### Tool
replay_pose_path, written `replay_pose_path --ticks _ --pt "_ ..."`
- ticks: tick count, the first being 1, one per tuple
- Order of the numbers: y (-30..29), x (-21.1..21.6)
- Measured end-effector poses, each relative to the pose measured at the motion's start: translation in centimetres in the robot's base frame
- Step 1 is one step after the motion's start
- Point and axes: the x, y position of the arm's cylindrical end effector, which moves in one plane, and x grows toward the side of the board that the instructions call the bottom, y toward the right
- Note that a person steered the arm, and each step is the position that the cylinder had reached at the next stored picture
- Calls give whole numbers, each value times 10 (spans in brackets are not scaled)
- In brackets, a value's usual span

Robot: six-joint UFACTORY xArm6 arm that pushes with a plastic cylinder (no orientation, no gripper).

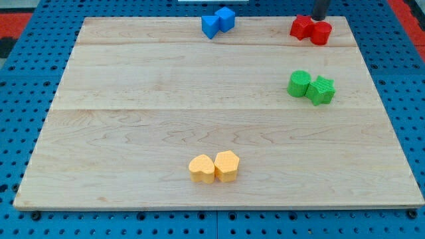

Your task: Place the red circle at the bottom of the red star

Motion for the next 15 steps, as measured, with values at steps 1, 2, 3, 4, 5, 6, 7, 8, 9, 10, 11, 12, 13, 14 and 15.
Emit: replay_pose_path --ticks 1,2,3,4,5,6,7,8,9,10,11,12,13,14,15 --pt "14 0" --pt "17 10" --pt "21 34" --pt "22 49" --pt "22 49" --pt "22 53" --pt "22 61" --pt "22 62" --pt "22 68" --pt "22 81" --pt "51 80" --pt "88 48" --pt "90 33" --pt "67 33" --pt "35 34"
